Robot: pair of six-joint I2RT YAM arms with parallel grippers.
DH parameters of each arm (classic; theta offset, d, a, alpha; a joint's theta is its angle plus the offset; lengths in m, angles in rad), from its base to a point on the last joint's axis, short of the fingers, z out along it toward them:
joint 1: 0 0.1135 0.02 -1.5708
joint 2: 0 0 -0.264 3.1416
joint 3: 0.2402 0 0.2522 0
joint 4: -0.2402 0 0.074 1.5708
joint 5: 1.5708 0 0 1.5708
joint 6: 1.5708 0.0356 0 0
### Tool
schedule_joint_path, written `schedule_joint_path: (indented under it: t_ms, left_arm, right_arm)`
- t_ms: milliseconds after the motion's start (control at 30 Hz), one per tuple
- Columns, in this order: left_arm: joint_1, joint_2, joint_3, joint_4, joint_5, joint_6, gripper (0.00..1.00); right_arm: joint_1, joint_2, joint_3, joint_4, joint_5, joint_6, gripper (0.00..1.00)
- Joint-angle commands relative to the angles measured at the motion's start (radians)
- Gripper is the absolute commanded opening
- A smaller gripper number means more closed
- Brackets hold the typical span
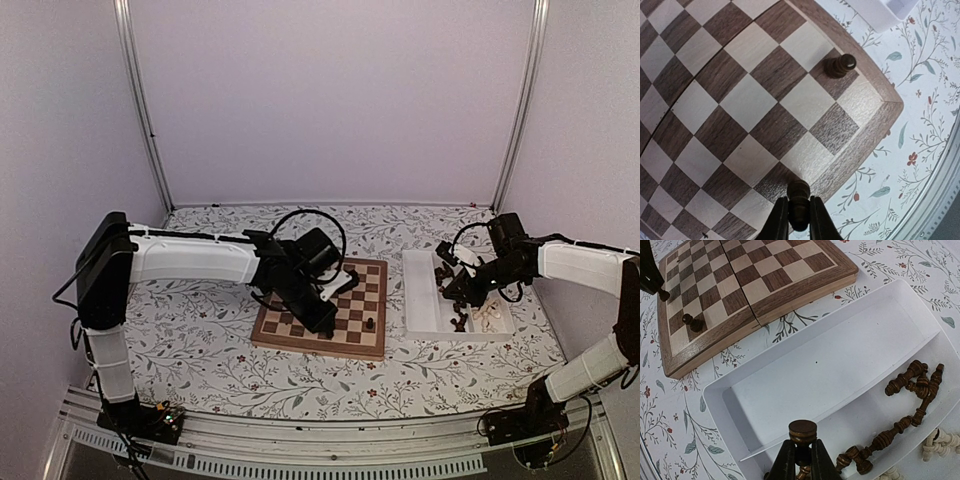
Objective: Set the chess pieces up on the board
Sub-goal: Move the chess piece to the chessboard.
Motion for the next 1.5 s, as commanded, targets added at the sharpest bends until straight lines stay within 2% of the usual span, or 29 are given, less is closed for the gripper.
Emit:
schedule_joint_path:
  t_ms: [0,433,633,800,1133,1267,1467]
  left_arm:
    - [-0.022,0.014,0.035,-0.018,-0.015,0.006,0.13]
    - [-0.041,0.1,0.117,-0.015,-0.009,0.002,0.14]
    - [-0.049,0.116,0.136,-0.033,-0.011,0.008,0.21]
    - [-0.053,0.109,0.133,-0.049,-0.018,0.012,0.18]
    - [-0.061,0.104,0.134,-0.064,-0.03,0.013,0.19]
    - [-0.068,0.09,0.143,-0.073,-0.052,0.015,0.4]
    - [-0.068,-0.027,0.158,-0.069,-0.092,0.074,0.55]
  right_arm:
    - [0.002,0.001,0.01,-0.002,0.003,0.005,0.09]
    - [0.002,-0.001,0.008,-0.005,0.002,0.006,0.09]
    - [0.002,-0.001,0.008,-0.005,0.002,0.004,0.09]
    - [0.003,0.003,0.01,-0.005,0.0,0.003,0.09]
    - [0.003,0.005,0.011,-0.007,-0.003,0.003,0.09]
    - [0.002,0.001,0.011,-0.008,-0.007,0.003,0.09]
    - [0.003,-0.035,0.046,-0.04,-0.037,-0.003,0.09]
